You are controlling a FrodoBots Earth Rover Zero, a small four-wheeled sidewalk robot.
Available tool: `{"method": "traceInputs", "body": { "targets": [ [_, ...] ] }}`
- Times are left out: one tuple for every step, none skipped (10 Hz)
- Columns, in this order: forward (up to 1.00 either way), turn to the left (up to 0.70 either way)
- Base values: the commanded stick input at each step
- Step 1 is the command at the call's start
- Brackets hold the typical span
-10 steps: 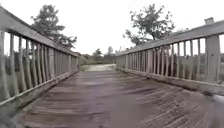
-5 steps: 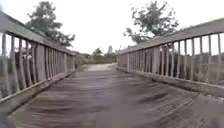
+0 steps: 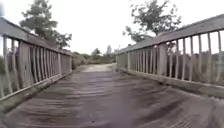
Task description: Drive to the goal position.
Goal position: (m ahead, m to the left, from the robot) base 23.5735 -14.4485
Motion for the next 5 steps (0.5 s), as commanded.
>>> {"method": "traceInputs", "body": {
  "targets": [
    [0.7,0.0],
    [0.7,0.0],
    [0.7,0.0],
    [0.7,0.01],
    [0.7,0.12]
  ]
}}
